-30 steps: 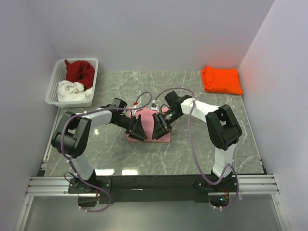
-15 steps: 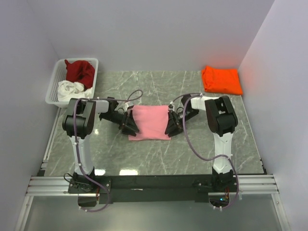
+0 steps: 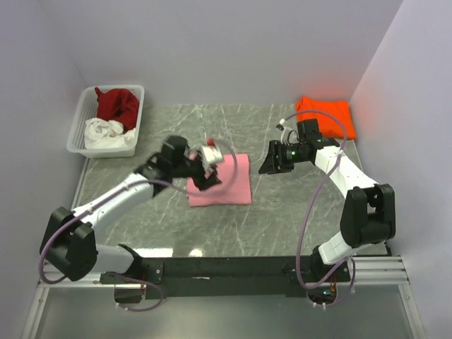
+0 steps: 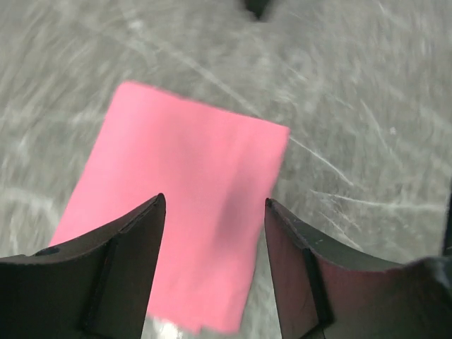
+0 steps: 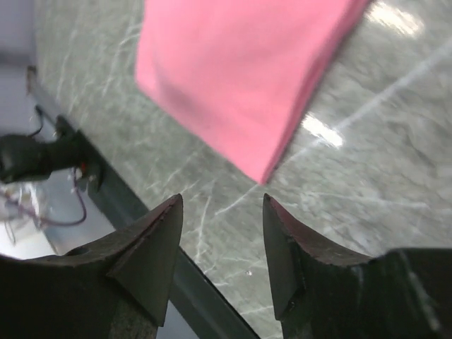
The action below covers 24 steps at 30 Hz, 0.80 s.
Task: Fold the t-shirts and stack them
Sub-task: Neatly place the folded tshirt to the corner
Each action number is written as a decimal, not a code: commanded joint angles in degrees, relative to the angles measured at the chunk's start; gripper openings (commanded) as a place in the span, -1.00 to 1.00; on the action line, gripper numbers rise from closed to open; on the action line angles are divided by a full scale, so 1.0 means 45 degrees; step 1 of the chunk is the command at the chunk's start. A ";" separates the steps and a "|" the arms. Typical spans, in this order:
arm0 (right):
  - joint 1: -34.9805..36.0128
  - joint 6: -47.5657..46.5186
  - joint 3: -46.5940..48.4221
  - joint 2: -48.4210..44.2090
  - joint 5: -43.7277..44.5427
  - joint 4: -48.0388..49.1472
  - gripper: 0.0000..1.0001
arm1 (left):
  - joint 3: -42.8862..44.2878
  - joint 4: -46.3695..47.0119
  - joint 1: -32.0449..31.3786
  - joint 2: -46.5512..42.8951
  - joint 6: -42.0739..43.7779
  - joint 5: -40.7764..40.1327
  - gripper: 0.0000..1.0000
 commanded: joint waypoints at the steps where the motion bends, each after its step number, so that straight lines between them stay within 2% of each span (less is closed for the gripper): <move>1: -0.0230 0.1241 -0.1137 -0.0140 0.1857 0.0873 0.14 | -0.1853 0.2690 -0.2043 0.0376 0.2975 -0.3346 0.27; 2: -0.0386 0.1359 -0.1237 -0.0258 0.2188 0.0932 0.15 | -0.2164 0.3584 -0.2376 0.0628 0.3461 -0.3620 0.26; 7: -0.0758 0.2196 -0.1842 -0.0708 0.2503 0.1166 0.18 | -0.2363 0.5134 -0.4525 0.1936 0.4539 -0.5028 0.21; 12: -0.1109 0.2883 -0.2155 -0.0533 0.2270 0.1557 0.22 | -0.2265 0.6383 -0.5912 0.3265 0.5145 -0.5459 0.03; 17: -0.1130 0.3391 -0.2195 -0.0220 0.1547 0.1792 0.24 | -0.1895 0.6698 -0.6461 0.4455 0.5595 -0.5283 -0.05; 24: -0.1149 0.3840 -0.2488 -0.0103 0.1137 0.2261 0.24 | -0.0957 0.6035 -0.6540 0.5883 0.5791 -0.5224 -0.18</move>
